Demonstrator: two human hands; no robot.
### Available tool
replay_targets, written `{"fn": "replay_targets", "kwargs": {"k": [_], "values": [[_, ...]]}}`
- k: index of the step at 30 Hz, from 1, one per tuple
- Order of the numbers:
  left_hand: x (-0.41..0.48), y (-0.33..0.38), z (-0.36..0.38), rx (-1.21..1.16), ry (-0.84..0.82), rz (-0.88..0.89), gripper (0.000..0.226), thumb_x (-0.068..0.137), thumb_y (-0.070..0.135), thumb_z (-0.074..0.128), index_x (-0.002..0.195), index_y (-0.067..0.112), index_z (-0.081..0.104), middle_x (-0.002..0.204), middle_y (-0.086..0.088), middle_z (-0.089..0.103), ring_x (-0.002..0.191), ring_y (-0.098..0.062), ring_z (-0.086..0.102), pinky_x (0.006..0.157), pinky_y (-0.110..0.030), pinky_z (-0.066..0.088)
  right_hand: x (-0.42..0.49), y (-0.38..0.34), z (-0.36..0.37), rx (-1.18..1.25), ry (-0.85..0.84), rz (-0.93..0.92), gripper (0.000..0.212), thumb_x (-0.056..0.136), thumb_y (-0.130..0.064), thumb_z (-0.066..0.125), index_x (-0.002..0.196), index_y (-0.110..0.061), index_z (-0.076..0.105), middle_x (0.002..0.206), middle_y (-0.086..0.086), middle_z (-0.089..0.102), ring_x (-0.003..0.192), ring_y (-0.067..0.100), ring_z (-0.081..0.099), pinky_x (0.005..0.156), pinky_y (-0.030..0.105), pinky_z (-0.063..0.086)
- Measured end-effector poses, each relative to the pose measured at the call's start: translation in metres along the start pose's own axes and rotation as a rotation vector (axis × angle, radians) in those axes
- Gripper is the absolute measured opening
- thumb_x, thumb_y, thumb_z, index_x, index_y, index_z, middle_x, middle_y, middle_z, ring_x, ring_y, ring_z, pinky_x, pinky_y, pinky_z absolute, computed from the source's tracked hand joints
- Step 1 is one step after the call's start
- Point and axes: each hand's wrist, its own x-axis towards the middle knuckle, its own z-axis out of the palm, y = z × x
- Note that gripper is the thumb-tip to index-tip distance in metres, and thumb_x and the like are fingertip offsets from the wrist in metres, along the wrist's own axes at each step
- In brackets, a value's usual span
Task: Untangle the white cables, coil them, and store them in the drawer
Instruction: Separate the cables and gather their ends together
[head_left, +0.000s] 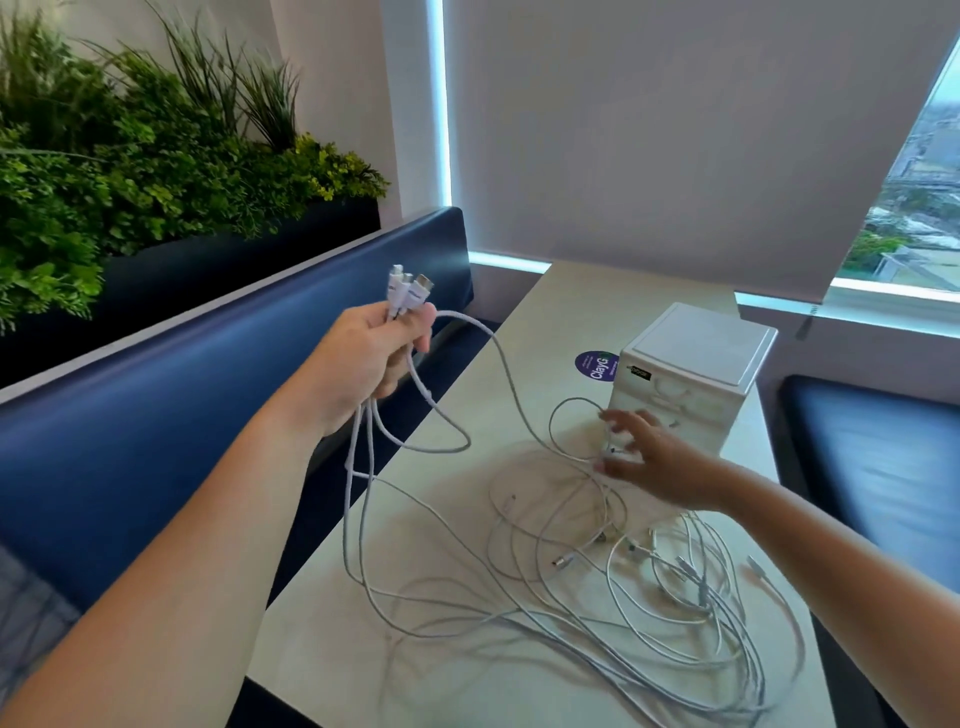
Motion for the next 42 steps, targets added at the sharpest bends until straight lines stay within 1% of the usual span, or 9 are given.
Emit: {"fn": "replay_targets", "kwargs": {"k": [5,9,13,18,23,25,30,38,42], "values": [[-0.008,0.01,0.026,0.104,-0.213,-0.012,0.033,0.095,0.036,0.054,0.07,0.013,0.056,0.048,0.004,0.029,0.044,-0.012,0.02,0.044,-0.023,0.019,-0.012,-0.091,-0.015,0.316,0.327,-0.415,0.072,0.082,-0.056,0.051,0.145,-0.032,0.026,0.144,-0.012,0.037,0.131,0.001,0.034,0.108,0.019,0.029],[-0.018,0.011,0.037,0.184,-0.214,-0.029,0.033,0.083,0.055,0.058,0.076,0.024,0.068,0.055,-0.002,0.032,0.049,-0.015,0.023,0.046,-0.028,0.02,-0.019,-0.117,-0.024,0.403,0.253,-0.471,0.018,0.094,-0.039,0.05,0.103,-0.026,0.061,0.085,-0.018,0.063,0.079,-0.001,0.057,0.072,0.012,0.043],[-0.021,0.009,0.027,0.115,0.007,-0.032,0.03,0.097,0.041,0.052,0.089,0.015,0.067,0.051,0.005,0.026,0.045,-0.011,0.019,0.047,-0.028,0.016,-0.024,-0.087,-0.019,0.446,0.158,-0.333,0.047,0.089,-0.058,0.046,0.066,-0.021,0.066,0.06,0.002,0.051,0.058,0.011,0.047,0.062,0.029,0.041],[-0.029,0.015,0.027,-0.062,0.072,0.022,0.028,0.104,0.03,0.043,0.09,0.011,0.057,0.054,0.004,0.024,0.045,-0.009,0.017,0.043,-0.024,0.014,-0.037,-0.073,-0.005,0.444,0.008,-0.191,0.067,0.081,-0.075,0.038,0.09,-0.019,0.073,0.086,0.002,0.07,0.078,0.011,0.065,0.084,0.035,0.053],[-0.035,0.028,0.056,-0.255,0.003,0.07,0.029,0.104,0.029,0.039,0.085,0.012,0.051,0.05,0.009,0.027,0.042,-0.007,0.018,0.04,-0.022,0.016,-0.047,-0.117,0.021,0.475,-0.084,-0.347,0.079,0.07,-0.063,0.062,0.14,-0.036,0.037,0.132,-0.014,0.05,0.118,0.001,0.049,0.101,0.027,0.043],[-0.038,0.033,0.067,-0.317,-0.022,0.077,0.029,0.104,0.031,0.039,0.085,0.012,0.05,0.049,0.009,0.027,0.041,-0.006,0.019,0.039,-0.02,0.019,-0.047,-0.138,0.028,0.507,-0.108,-0.44,0.069,0.075,-0.049,0.072,0.134,-0.037,0.038,0.128,-0.017,0.049,0.111,-0.006,0.049,0.092,0.017,0.043],[-0.043,0.045,0.075,-0.342,-0.019,0.107,0.029,0.104,0.029,0.04,0.083,0.013,0.05,0.049,0.009,0.026,0.041,-0.006,0.019,0.038,-0.02,0.017,-0.037,-0.16,0.044,0.634,-0.034,-0.449,0.01,0.088,-0.025,0.067,0.082,-0.029,0.06,0.07,-0.022,0.059,0.068,-0.006,0.053,0.071,0.014,0.042],[-0.044,0.05,0.049,-0.342,0.16,0.188,0.029,0.105,0.03,0.038,0.083,0.014,0.048,0.051,0.009,0.027,0.042,-0.006,0.019,0.038,-0.02,0.019,-0.04,-0.146,0.05,0.71,-0.094,-0.399,0.017,0.094,-0.024,0.051,0.081,-0.019,0.061,0.07,0.004,0.055,0.063,0.014,0.046,0.064,0.025,0.039],[-0.04,0.055,0.029,-0.306,0.264,0.265,0.029,0.105,0.031,0.038,0.082,0.016,0.047,0.051,0.01,0.029,0.042,-0.006,0.02,0.038,-0.019,0.021,-0.044,-0.123,0.065,0.576,-0.11,-0.351,0.022,0.092,-0.012,0.046,0.077,-0.023,0.058,0.066,-0.003,0.056,0.057,0.009,0.049,0.063,0.025,0.043]]}}
